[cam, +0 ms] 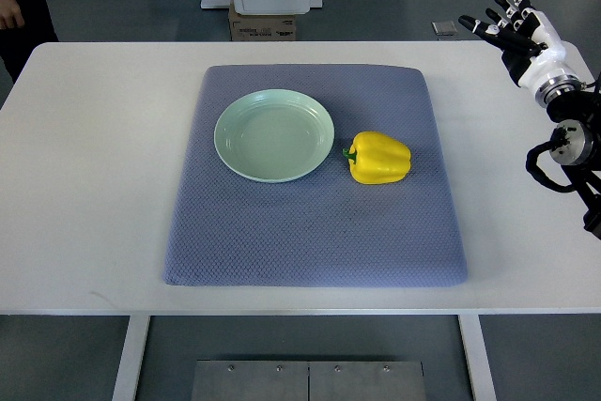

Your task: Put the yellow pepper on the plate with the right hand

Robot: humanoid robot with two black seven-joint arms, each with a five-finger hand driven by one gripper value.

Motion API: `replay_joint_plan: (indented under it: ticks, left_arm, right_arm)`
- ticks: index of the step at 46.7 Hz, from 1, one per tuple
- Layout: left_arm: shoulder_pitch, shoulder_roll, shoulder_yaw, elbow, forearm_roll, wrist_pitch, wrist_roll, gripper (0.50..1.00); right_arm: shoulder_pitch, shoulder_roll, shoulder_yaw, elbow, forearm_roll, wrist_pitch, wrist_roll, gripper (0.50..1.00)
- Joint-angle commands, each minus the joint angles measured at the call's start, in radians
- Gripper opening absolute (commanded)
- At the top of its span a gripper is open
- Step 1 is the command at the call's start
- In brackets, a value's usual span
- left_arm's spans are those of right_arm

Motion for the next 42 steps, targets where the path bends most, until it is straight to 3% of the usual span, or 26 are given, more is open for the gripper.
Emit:
replay_joint_plan:
  ticks: [1,42]
  left_arm:
    - [0.000,0.000,0.000,0.000,0.000,0.000,0.000,1.000]
    - [0.000,0.000,0.000,0.000,0.000,0.000,0.000,1.000]
  right_arm:
    - [0.000,-0.001,0.000,0.000,0.000,0.000,-0.003,1.000]
    - [0.005,-0.014,-0.002,-0.002,0.000,0.002,-0.008,1.000]
